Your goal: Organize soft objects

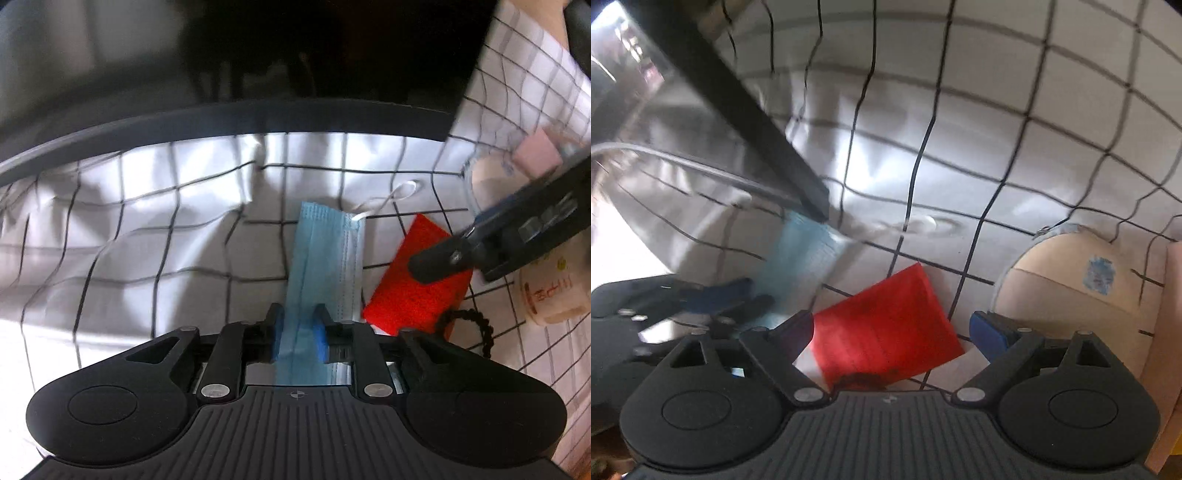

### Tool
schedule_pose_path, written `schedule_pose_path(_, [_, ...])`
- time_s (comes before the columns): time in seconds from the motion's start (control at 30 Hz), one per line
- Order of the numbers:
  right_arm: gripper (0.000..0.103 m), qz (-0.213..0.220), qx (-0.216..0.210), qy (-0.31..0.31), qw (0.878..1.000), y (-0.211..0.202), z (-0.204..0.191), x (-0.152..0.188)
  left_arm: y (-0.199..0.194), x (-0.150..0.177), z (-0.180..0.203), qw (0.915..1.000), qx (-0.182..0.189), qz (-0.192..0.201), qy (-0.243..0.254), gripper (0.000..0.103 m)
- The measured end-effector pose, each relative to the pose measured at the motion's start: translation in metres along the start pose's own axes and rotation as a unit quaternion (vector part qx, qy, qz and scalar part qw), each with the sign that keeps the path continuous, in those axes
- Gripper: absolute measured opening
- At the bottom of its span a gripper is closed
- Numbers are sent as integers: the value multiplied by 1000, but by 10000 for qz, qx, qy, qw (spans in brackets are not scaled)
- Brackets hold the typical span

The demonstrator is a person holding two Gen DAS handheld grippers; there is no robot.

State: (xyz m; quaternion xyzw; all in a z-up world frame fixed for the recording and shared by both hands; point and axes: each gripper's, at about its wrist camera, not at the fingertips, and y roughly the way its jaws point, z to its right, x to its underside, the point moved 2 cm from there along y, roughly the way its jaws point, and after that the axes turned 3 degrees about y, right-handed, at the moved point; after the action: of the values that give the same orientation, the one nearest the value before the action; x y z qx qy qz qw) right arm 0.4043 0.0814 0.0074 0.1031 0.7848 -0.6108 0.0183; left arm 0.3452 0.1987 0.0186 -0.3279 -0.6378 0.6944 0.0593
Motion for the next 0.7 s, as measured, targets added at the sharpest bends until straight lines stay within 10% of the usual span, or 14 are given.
schedule_pose_path(0.23, [92,316,-320,122,9989,-27,16,1,4,-20,19,9978,36,-431,509,32])
schedule_pose_path(0.33, [92,349,-383,175,9985,-26,16,0,5,-25,20,9966,260,-591,512,52])
schedule_pose_path(0.5, [92,392,-462,232,9979,-41,25,5,-11,-41,10,9965,548,-512,370,43])
schedule_pose_path(0.7, [92,493,-554,283,9968,-47,30,7,-11,-41,62,9725,340,-986,2083,44])
